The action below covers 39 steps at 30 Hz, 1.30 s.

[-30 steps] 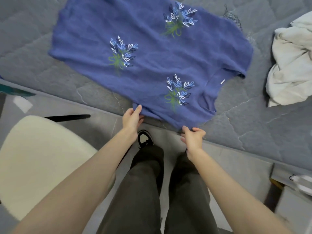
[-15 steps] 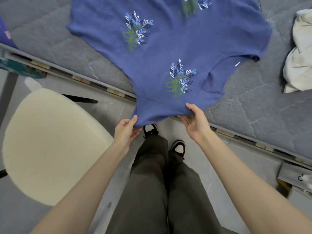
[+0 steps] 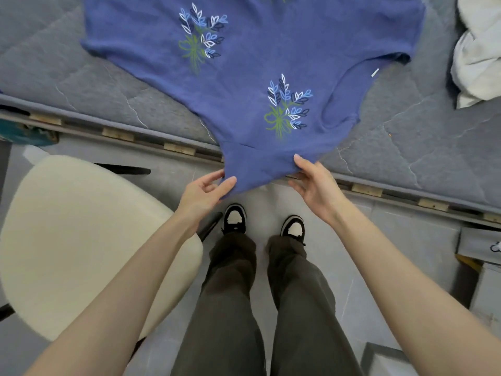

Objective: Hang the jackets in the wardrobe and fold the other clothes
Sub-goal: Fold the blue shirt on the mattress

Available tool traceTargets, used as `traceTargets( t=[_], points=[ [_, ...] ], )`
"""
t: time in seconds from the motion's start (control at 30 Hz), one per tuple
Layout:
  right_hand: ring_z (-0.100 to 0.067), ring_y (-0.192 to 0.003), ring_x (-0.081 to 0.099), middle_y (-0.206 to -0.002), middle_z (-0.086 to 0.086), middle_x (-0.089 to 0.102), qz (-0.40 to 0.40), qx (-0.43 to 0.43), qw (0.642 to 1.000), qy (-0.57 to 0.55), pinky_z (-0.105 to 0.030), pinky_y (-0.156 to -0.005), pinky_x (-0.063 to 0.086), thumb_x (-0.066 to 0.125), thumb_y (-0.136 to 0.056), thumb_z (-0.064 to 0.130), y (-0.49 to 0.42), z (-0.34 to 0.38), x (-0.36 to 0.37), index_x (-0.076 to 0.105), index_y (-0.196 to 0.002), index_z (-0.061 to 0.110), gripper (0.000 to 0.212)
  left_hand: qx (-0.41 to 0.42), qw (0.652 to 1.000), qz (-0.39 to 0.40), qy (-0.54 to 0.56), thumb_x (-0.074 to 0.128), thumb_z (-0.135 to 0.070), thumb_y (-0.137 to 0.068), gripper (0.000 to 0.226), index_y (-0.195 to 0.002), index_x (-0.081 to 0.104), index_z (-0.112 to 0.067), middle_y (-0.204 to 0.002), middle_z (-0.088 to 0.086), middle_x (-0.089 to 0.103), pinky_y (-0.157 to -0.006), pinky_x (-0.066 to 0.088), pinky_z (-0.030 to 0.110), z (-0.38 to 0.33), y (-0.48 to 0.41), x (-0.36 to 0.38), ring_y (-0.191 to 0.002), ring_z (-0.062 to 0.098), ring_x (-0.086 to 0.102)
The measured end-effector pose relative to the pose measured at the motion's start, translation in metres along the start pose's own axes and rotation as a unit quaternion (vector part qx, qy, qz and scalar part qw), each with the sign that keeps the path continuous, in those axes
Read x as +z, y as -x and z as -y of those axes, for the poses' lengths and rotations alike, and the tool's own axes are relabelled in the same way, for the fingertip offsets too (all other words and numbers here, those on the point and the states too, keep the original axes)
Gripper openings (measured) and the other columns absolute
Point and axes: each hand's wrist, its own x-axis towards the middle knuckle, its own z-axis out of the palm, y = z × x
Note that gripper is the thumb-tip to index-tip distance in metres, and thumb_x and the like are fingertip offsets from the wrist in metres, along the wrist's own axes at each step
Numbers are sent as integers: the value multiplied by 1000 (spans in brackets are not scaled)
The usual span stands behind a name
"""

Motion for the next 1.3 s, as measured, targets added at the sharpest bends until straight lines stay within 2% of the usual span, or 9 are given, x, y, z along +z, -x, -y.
traceTargets(
  t=[0.13, 0.33, 0.43, 0.57, 0.77, 0.87, 1.0, 1.2, 1.3],
  points=[
    [-8, -78, 66, -86, 5, 71, -29, -59, 990, -129, -20, -69, 53, 50, -93, 4, -2, -6, 12, 58, -96, 20, 18, 5, 998, -10, -61, 64, -16, -90, 23, -114, 64, -15, -81, -3, 67, -56, 48, 6, 2, -8, -10, -57, -10, 60],
    [-10, -81, 67, -98, 1, 71, -61, -54, 990, -113, -22, -71, 54, 59, -91, 5, -7, -11, 24, 58, -110, 16, 22, -8, 993, 17, -114, 53, -29, -97, 25, -80, 64, -14, -77, -2, 62, -59, 46, 11, -7, -21, -18, -67, 6, 54],
    [-3, -70, 66, -87, 8, 72, -48, -32, 994, -98, -18, -64, 54, 58, -94, 16, -10, -10, 22, 60, -113, 17, 19, 35, 997, -11, -64, 44, -26, -101, 26, -81, 56, -14, -84, 3, 56, -73, 47, 20, -14, -25, -19, -81, 13, 50],
    [-9, -96, 68, -115, 1, 69, -42, -25, 985, -164, -21, -78, 55, 54, -97, 18, -9, -19, 21, 58, -122, 16, 26, 58, 994, 10, 90, 44, -24, -101, 26, -87, 55, -5, -91, 11, 55, -91, 45, 34, -23, -24, -16, -89, 18, 51],
    [-8, -77, 68, -88, 8, 73, -68, -24, 994, -86, -24, -75, 56, 55, -97, 21, 0, -30, 29, 60, -107, 21, 12, -10, 987, -8, 159, 48, -22, -100, 32, -70, 38, -15, -78, 6, 50, -65, 52, 22, -25, -27, -4, -74, 14, 52],
    [-6, -48, 40, -47, 8, 42, -85, 19, 996, -5, -27, -74, 46, 57, -95, 30, 6, -29, 23, 58, -87, 21, 12, -28, 997, -30, 62, 59, -23, -94, 14, -91, 50, -12, -87, 3, 59, -54, 54, 19, -22, -25, -11, -77, 12, 60],
    [-10, -70, 57, -73, 11, 66, -68, 47, 994, 70, -26, -83, 49, 57, -93, 41, 18, -18, 18, 64, -93, 25, 17, -100, 994, 39, 30, 58, -25, -95, 15, -89, 63, -12, -89, 6, 67, -50, 54, 22, -42, -23, -20, -71, 14, 66],
    [-13, -68, 72, -74, 3, 73, -69, 150, 986, -14, -28, -72, 54, 57, -92, 40, 17, 32, 24, 61, -86, 19, 23, -108, 990, 72, 63, 55, -29, -95, 17, -90, 61, -14, -70, 3, 69, -49, 55, 24, -110, -39, -1, -56, 15, 67],
    [-13, -72, 73, -84, 2, 75, -56, 97, 967, -228, -29, -74, 57, 50, -96, 39, 2, 67, 21, 65, -96, 16, 27, -78, 973, 158, 146, 39, -45, -99, 30, -110, 58, -25, -101, -7, 69, -72, 56, 30, -152, -62, 20, -87, 14, 69]
  ],
)
